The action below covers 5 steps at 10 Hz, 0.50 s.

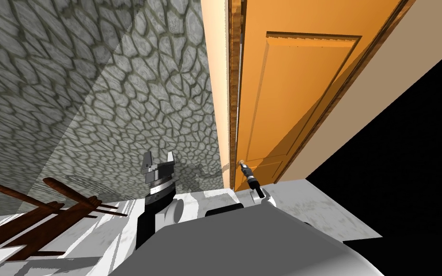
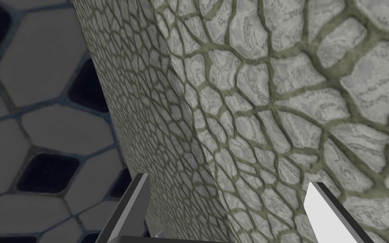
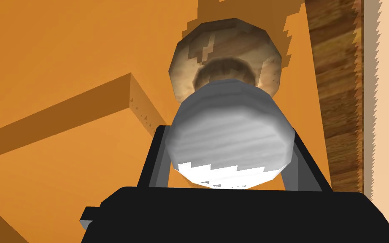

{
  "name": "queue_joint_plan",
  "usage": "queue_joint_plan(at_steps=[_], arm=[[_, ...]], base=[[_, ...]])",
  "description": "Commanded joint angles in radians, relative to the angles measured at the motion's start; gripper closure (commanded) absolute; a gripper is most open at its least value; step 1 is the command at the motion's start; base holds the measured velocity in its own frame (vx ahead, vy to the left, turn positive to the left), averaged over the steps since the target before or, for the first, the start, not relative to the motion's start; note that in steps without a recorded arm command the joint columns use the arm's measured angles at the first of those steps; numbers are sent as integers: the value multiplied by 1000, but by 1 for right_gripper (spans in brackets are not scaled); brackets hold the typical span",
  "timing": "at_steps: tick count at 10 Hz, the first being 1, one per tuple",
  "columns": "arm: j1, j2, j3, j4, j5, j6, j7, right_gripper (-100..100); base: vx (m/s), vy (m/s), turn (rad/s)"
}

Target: Pull the door open

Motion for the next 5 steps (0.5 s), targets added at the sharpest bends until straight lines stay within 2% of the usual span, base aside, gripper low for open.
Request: queue_joint_plan(at_steps=[1, 3, 4, 5], arm=[[-3, 10, 16, 21, -8, -7, -42, 100], [-3, 10, 16, 21, -8, -7, -42, 100], [-3, 6, 22, 23, -19, -8, -82, 100], [-3, 6, 22, 23, -19, -8, -82, 100]], base=[[-16, -6, 45], [-7, 0, 11], [-13, 11, 51], [-13, 0, 36]])
